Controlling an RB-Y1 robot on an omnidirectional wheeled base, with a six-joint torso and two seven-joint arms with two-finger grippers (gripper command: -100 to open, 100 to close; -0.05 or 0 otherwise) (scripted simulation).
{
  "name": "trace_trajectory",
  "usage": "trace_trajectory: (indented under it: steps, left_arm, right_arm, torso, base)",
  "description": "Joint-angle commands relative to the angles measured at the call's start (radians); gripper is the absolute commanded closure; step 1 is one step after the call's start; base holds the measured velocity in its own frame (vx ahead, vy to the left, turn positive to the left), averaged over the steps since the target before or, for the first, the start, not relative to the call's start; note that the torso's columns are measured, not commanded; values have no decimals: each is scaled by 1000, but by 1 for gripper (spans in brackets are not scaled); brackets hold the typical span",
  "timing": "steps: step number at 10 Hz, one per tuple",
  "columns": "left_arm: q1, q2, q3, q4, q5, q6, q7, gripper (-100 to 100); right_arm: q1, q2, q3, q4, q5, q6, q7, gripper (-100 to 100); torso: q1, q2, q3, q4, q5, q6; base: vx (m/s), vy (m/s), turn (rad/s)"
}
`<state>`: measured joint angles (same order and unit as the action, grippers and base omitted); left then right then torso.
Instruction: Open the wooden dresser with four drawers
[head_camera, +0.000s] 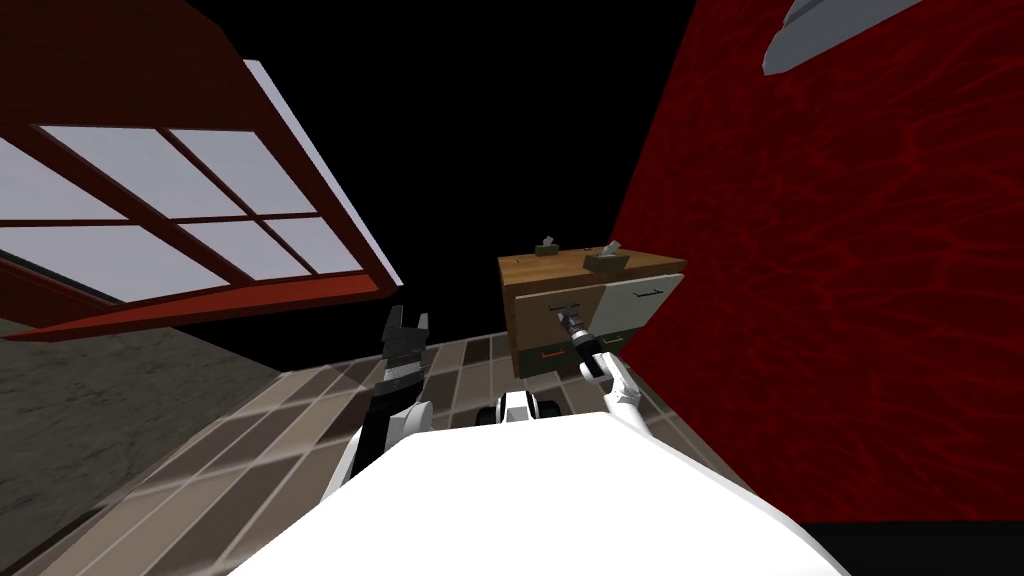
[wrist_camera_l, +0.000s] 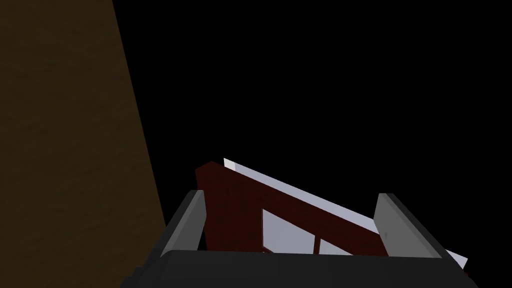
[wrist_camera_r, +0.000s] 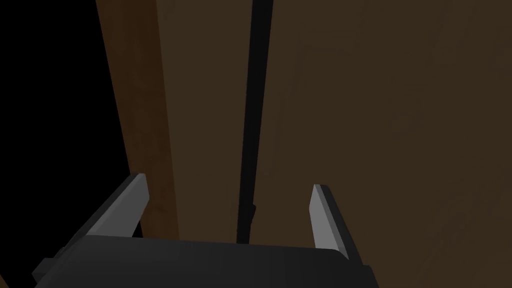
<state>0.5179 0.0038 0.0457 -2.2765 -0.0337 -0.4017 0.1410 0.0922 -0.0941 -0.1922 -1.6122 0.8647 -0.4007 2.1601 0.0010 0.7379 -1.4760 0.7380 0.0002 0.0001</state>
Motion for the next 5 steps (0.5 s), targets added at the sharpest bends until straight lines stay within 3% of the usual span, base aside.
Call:
trace_trajectory:
  steps: [1, 2, 3, 5]
  left_arm:
    - [0, 0, 0, 0, 0, 0, 0, 0]
    - [0, 0, 0, 0, 0, 0, 0, 0]
    - [0, 0, 0, 0, 0, 0, 0, 0]
    - [0, 0, 0, 0, 0, 0, 0, 0]
  right_arm:
    - [-13, -47, -14, -6, -6, 29, -42, -100]
    - [-13, -33, -13, 2, -5, 18, -26, -100]
    - [-1, -5, -2, -1, -1, 3, -5, 100]
    - [-9, -25, 0, -2, -1, 17, -26, 100]
  torso:
    - [2, -2, -1, 0, 1, -1]
    - [3, -3, -2, -1, 1, 0]
    - [0, 0, 0, 0, 0, 0]
    - [-2, 6, 3, 5, 2, 1]
  base:
    - [70, 45, 110]
    - [36, 22, 16]
    - [-35, -21, -124]
    - [-61, -10, -7]
